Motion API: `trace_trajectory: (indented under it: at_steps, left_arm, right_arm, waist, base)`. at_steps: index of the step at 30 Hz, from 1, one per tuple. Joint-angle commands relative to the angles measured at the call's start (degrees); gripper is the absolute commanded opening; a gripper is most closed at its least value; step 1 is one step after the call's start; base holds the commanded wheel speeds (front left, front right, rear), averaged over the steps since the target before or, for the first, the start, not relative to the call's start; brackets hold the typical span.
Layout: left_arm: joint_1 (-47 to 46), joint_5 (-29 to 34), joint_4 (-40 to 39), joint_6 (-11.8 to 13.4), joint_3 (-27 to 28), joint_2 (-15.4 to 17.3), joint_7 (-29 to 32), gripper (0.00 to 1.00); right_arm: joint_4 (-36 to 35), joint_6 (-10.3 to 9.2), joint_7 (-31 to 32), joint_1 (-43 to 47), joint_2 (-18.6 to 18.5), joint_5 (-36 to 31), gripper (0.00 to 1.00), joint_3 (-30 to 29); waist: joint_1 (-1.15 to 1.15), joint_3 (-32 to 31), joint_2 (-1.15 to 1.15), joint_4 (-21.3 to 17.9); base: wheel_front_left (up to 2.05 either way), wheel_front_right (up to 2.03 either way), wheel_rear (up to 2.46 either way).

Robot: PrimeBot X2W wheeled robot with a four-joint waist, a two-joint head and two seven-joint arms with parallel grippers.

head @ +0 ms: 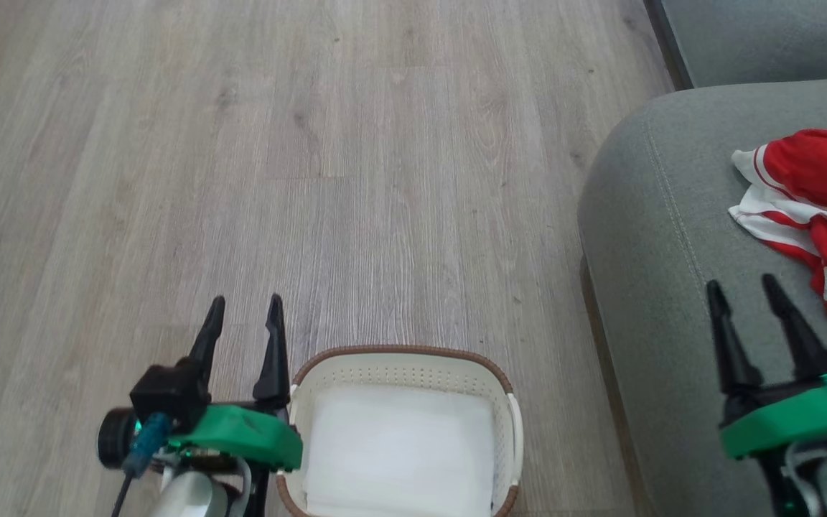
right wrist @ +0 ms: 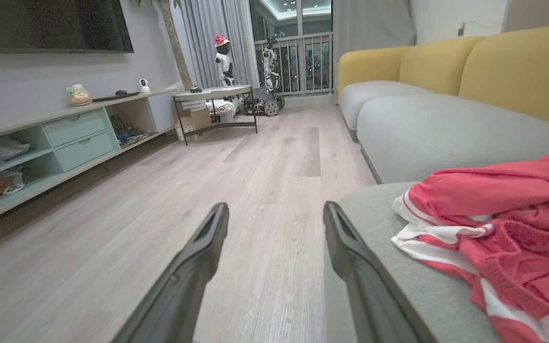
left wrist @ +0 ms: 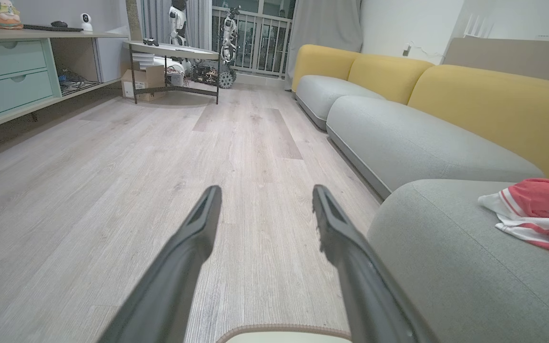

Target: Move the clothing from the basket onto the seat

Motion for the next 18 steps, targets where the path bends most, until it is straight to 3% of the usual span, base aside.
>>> trace_trajectory:
  at_steps: [1,18]
  left_arm:
    - [-1.0,1.67,-0.67,-1.09,3.66,-0.59,-0.54,1.0]
    - [1.17,8.5,1.85,-7.91,10.8,-5.94,-0.55,1.0]
  right_arm:
    - [-1.81,-0.01,-0.53,-0.99,-0.2,-0.6,1.0,1.85]
    - [-2.18,-0.01,-0.53,-1.11,0.95,-1.52,1.0,3.63]
  waist:
    - [0.0,-0.15,0.0,0.07]
    - [0.0,-0.77,0.0,0.84]
  base:
    - [0.0,0.0,0.0]
    - [0.0,0.0,0.0]
